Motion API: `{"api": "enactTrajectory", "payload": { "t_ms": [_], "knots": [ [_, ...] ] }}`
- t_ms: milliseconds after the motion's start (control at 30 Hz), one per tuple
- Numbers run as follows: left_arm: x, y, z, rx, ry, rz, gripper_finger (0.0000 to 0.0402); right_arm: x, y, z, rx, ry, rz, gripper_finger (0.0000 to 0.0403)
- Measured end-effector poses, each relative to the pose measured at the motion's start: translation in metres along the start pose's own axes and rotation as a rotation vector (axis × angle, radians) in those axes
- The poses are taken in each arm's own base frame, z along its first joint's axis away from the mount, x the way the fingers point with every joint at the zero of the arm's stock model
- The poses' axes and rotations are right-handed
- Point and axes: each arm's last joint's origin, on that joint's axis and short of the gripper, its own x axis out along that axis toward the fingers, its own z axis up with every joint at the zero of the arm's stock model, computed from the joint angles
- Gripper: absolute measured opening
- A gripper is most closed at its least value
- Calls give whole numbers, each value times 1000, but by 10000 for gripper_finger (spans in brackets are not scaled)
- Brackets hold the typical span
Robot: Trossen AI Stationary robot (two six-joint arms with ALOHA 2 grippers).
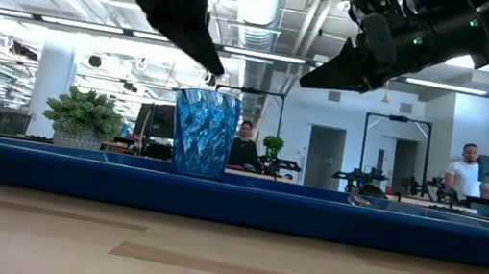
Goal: Pick and place plate/cup/fork/spoon on tray
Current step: Put the blue cup on the blue tray
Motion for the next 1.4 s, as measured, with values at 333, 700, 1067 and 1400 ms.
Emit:
{"api": "enactTrajectory", "payload": {
  "t_ms": [333, 700, 1067, 1400],
  "knots": [
    [16, 11, -7, 20, 82, 18, 126, 0, 0, 0, 0, 0, 0, 19],
    [17, 16, -11, 91, 127, 12, 49, 0, 0, 0, 4, -3, 0, 20],
    [-12, 27, -20, -12, 226, 75, 3, 0, 0, 0, 3, -3, 0, 13],
    [-24, 50, -26, -194, 297, 57, 2, 0, 0, 0, 19, -4, 1, 15]
  ]
}}
